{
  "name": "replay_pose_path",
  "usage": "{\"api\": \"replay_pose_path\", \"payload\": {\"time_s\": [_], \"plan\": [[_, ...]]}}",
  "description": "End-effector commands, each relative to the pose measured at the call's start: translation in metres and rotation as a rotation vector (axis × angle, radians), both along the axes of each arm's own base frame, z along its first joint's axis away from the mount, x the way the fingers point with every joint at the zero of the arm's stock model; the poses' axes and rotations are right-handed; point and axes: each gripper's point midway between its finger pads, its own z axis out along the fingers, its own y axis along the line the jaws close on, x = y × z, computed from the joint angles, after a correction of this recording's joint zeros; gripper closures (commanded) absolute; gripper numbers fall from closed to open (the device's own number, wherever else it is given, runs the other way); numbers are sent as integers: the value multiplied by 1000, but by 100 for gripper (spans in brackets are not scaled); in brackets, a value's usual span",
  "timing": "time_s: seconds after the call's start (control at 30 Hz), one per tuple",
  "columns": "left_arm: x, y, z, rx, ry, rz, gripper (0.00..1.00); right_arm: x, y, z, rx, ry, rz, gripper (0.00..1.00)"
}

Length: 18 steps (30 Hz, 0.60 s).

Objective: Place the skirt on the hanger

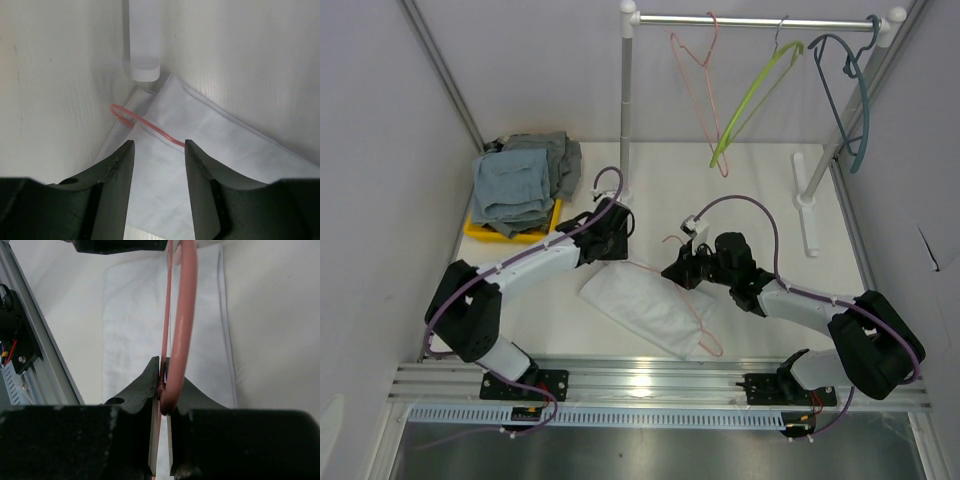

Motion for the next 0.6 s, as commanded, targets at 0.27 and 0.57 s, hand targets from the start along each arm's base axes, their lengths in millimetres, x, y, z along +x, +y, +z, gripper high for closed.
{"api": "replay_pose_path", "payload": {"time_s": [0.27,0.57], "plan": [[-67,27,15,-202,30,137,73,1,14,17,30,-82,31,100],[-127,31,-25,-271,147,172,100,-3,33,26,15,-127,50,100]]}}
